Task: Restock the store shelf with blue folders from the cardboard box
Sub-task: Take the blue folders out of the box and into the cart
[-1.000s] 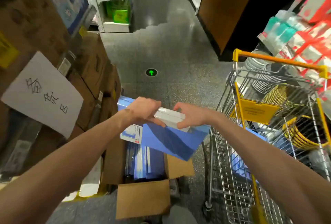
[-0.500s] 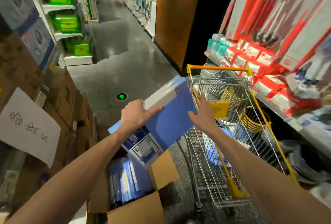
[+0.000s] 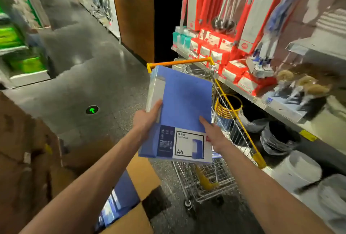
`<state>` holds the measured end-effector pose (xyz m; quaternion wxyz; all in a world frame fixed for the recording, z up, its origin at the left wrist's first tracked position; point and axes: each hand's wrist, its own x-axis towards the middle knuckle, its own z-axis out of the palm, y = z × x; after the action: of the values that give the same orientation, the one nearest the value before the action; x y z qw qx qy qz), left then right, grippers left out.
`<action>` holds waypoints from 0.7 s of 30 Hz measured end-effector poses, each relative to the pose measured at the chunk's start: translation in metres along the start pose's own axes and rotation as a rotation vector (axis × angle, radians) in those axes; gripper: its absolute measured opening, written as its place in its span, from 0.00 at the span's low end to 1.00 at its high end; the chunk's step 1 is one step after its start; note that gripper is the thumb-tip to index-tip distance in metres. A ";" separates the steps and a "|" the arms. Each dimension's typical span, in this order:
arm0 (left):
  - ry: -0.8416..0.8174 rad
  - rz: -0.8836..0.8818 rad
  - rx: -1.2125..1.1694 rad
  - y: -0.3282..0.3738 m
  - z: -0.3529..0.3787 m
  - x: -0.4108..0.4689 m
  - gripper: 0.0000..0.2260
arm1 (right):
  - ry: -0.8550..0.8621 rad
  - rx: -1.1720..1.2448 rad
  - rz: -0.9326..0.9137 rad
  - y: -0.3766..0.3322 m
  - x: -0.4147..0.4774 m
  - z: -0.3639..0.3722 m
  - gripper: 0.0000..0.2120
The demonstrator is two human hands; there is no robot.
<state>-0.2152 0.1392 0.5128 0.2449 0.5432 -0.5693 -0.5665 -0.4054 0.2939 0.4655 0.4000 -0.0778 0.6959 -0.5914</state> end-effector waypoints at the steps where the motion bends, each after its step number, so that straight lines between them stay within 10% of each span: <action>1: -0.004 0.002 -0.014 0.001 0.017 -0.001 0.38 | 0.018 0.072 -0.003 0.000 0.003 -0.013 0.24; 10: -0.165 -0.063 0.068 0.001 0.163 -0.017 0.16 | 0.251 0.062 -0.012 0.008 0.054 -0.146 0.21; 21: -0.166 -0.336 0.033 -0.044 0.238 0.057 0.42 | 0.254 -0.228 0.123 0.034 0.132 -0.195 0.27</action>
<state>-0.4297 0.1882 0.3969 0.0900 0.5860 -0.4981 -0.6328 -0.6077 0.3750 0.3702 0.3330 -0.0046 0.8067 -0.4882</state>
